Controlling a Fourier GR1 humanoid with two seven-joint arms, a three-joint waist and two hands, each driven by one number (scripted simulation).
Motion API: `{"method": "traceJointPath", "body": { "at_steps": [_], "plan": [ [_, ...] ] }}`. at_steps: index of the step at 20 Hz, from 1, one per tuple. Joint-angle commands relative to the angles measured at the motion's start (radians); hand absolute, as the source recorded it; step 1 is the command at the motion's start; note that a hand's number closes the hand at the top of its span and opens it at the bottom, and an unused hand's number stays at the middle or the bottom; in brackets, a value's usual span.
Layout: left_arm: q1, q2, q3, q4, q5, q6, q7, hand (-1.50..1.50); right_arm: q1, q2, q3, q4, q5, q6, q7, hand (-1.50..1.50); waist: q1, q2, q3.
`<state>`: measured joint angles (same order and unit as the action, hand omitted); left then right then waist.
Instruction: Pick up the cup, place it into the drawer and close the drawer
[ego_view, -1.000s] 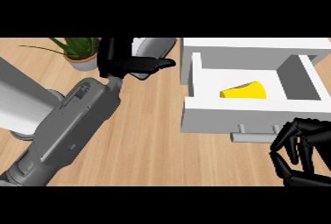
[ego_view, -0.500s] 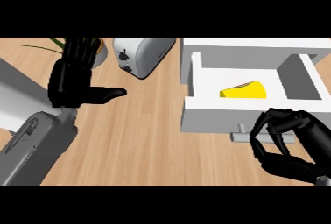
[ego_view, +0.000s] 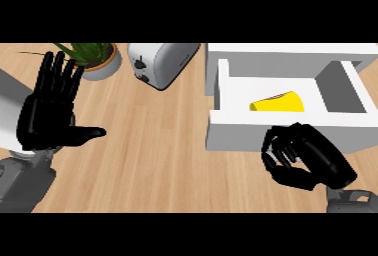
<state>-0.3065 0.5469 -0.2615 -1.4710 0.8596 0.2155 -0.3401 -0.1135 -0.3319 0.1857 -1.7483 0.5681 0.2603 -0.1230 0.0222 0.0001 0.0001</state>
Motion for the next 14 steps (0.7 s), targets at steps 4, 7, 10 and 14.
{"method": "traceJointPath", "body": {
  "at_steps": [4,7,10,14],
  "plan": [
    [0.134,0.049,0.073,-0.11,-0.003,-0.072,0.032,-1.5,-0.128,0.079,0.048,0.334,0.176,-0.123,-0.063,-1.5,-0.001,0.0,0.001],
    [0.162,0.014,0.097,-0.098,-0.026,-0.081,0.001,-1.5,-0.179,0.089,0.045,0.479,0.225,-0.172,-0.123,-1.5,-0.006,0.001,0.0],
    [0.166,0.036,0.161,-0.033,-0.011,-0.179,0.006,-1.5,-0.248,0.098,0.041,0.583,0.265,-0.18,-0.135,-1.5,-0.01,0.002,0.0],
    [0.223,-0.013,0.177,-0.069,-0.049,-0.21,0.003,-1.5,-0.318,0.107,-0.026,0.749,0.249,-0.193,-0.218,-1.5,-0.012,0.001,0.0]
  ]
}}
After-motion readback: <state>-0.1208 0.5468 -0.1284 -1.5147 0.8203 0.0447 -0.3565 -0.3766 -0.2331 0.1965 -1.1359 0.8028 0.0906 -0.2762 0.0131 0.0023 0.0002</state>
